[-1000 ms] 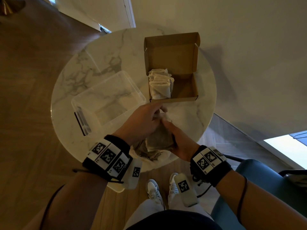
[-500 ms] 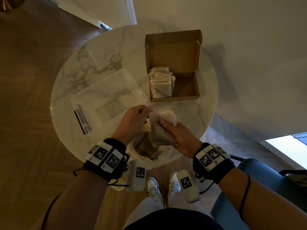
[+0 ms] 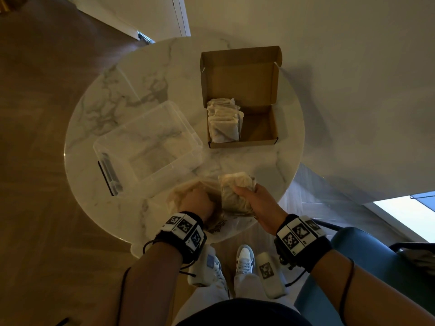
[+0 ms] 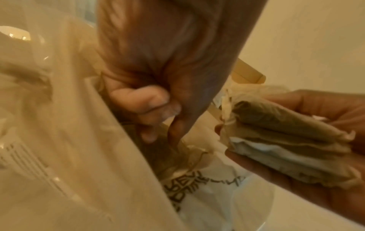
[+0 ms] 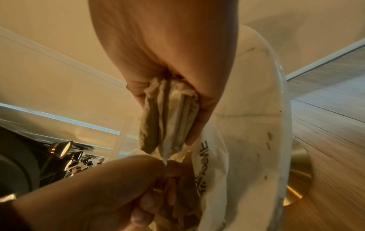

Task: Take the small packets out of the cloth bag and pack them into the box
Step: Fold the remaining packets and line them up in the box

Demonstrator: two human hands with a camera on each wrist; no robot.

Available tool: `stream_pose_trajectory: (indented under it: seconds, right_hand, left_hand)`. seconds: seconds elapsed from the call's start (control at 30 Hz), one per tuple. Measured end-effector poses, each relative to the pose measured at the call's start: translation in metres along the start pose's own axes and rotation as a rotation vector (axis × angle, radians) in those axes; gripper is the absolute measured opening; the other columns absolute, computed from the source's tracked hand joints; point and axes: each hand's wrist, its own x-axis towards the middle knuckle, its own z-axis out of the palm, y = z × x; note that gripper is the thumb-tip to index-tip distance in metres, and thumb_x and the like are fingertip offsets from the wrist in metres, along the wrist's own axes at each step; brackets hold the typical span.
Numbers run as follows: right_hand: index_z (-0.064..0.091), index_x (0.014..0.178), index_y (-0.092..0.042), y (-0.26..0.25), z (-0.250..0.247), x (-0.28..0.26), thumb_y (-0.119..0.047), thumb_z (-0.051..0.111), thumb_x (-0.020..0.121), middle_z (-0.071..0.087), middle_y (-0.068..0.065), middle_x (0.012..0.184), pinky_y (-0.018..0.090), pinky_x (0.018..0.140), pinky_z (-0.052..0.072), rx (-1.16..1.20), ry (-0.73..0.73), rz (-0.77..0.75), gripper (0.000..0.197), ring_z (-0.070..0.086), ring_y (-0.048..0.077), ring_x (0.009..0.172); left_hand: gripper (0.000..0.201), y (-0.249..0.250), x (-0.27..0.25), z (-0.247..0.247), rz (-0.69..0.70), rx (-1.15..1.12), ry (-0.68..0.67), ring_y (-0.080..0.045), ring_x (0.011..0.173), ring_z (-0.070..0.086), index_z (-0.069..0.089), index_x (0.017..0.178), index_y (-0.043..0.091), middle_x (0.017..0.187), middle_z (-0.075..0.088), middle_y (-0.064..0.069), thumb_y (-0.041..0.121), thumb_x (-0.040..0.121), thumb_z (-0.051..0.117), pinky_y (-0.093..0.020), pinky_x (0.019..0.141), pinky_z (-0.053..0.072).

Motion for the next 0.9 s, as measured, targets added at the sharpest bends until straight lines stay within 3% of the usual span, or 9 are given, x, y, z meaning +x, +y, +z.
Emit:
stream_pose_trajectory:
  seconds: [0.17, 0.3, 0.47, 0.53, 0.6, 0.67, 0.73, 0.8, 0.9]
  right_hand:
    - [0.061, 0.117, -0.013, 0.006, -0.002, 0.002, -0.023, 0.057, 0.093, 0.067, 0.011, 0.117, 0.04, 0.098, 0.05, 0.033, -0.002, 0.009, 0.027, 0.064, 0.023, 0.109]
    - [0.059, 0.104, -0.015, 0.007, 0.0, 0.003, -0.022, 0.059, 0.092, 0.066, 0.004, 0.103, 0.043, 0.096, 0.05, 0.029, 0.004, 0.036, 0.014, 0.062, 0.023, 0.102]
    - [0.063, 0.11, -0.015, 0.004, 0.002, 0.004, -0.02, 0.057, 0.093, 0.069, 0.007, 0.109, 0.031, 0.089, 0.053, 0.041, 0.02, 0.014, 0.018, 0.066, 0.02, 0.101]
    - [0.063, 0.111, -0.016, 0.004, 0.002, 0.005, -0.02, 0.056, 0.093, 0.068, 0.008, 0.112, 0.033, 0.094, 0.051, 0.021, 0.047, -0.009, 0.019, 0.064, 0.022, 0.107]
    - [0.064, 0.108, -0.021, 0.004, 0.003, 0.006, -0.027, 0.059, 0.092, 0.068, 0.005, 0.111, 0.035, 0.097, 0.05, -0.02, 0.08, -0.024, 0.018, 0.063, 0.021, 0.108]
    - [0.064, 0.112, -0.017, 0.005, 0.004, 0.007, -0.032, 0.06, 0.089, 0.067, 0.006, 0.115, 0.039, 0.1, 0.048, -0.046, 0.09, -0.043, 0.028, 0.063, 0.021, 0.109]
    - [0.064, 0.115, -0.012, 0.003, 0.006, 0.005, -0.029, 0.058, 0.093, 0.068, 0.009, 0.113, 0.038, 0.097, 0.05, -0.065, 0.089, -0.066, 0.029, 0.064, 0.021, 0.105]
    - [0.063, 0.11, -0.011, 0.001, 0.007, 0.003, -0.026, 0.056, 0.095, 0.068, 0.007, 0.103, 0.036, 0.089, 0.052, -0.067, 0.109, -0.028, 0.022, 0.064, 0.019, 0.094]
    - [0.058, 0.115, -0.004, 0.004, 0.006, 0.006, -0.025, 0.058, 0.093, 0.066, 0.016, 0.112, 0.046, 0.093, 0.051, -0.019, 0.108, 0.039, 0.031, 0.063, 0.024, 0.095]
  left_hand:
    - [0.014, -0.004, 0.005, 0.008, -0.064, 0.053, 0.001, -0.02, 0.093, 0.064, 0.066, 0.096, 0.017, 0.104, 0.067, -0.003, 0.027, 0.09, 0.059, -0.029, 0.076, 0.049]
    - [0.015, -0.006, 0.003, 0.011, -0.074, 0.103, 0.007, -0.022, 0.093, 0.065, 0.065, 0.096, 0.015, 0.1, 0.066, -0.004, 0.027, 0.09, 0.059, -0.031, 0.077, 0.052]
    - [0.024, -0.007, -0.003, 0.004, 0.047, 0.137, 0.146, -0.019, 0.084, 0.066, 0.07, 0.092, 0.02, 0.093, 0.069, 0.001, 0.035, 0.093, 0.051, -0.03, 0.067, 0.048]
    - [0.029, -0.009, -0.006, -0.004, 0.131, 0.102, 0.227, -0.017, 0.074, 0.062, 0.066, 0.078, 0.02, 0.078, 0.064, 0.004, 0.038, 0.093, 0.047, -0.03, 0.063, 0.045]
    - [0.032, -0.011, -0.012, -0.013, 0.214, 0.008, 0.265, -0.015, 0.065, 0.052, 0.053, 0.066, 0.018, 0.062, 0.048, 0.007, 0.036, 0.093, 0.05, -0.027, 0.059, 0.036]
    - [0.034, -0.015, -0.019, -0.023, 0.258, -0.134, 0.261, -0.012, 0.058, 0.042, 0.048, 0.063, 0.016, 0.059, 0.041, 0.005, 0.033, 0.092, 0.055, -0.026, 0.055, 0.031]
    - [0.032, -0.02, -0.026, -0.033, 0.277, -0.376, 0.215, -0.012, 0.058, 0.042, 0.054, 0.068, 0.01, 0.062, 0.047, 0.001, 0.032, 0.092, 0.057, -0.027, 0.057, 0.035]
    - [0.02, -0.022, -0.033, -0.042, 0.258, -0.607, 0.117, -0.013, 0.064, 0.052, 0.061, 0.082, 0.009, 0.071, 0.058, -0.002, 0.026, 0.093, 0.059, -0.025, 0.059, 0.042]
    - [0.008, -0.023, -0.038, -0.052, 0.242, -0.862, 0.052, -0.018, 0.068, 0.053, 0.059, 0.084, 0.012, 0.075, 0.059, -0.006, 0.01, 0.092, 0.059, -0.027, 0.06, 0.042]
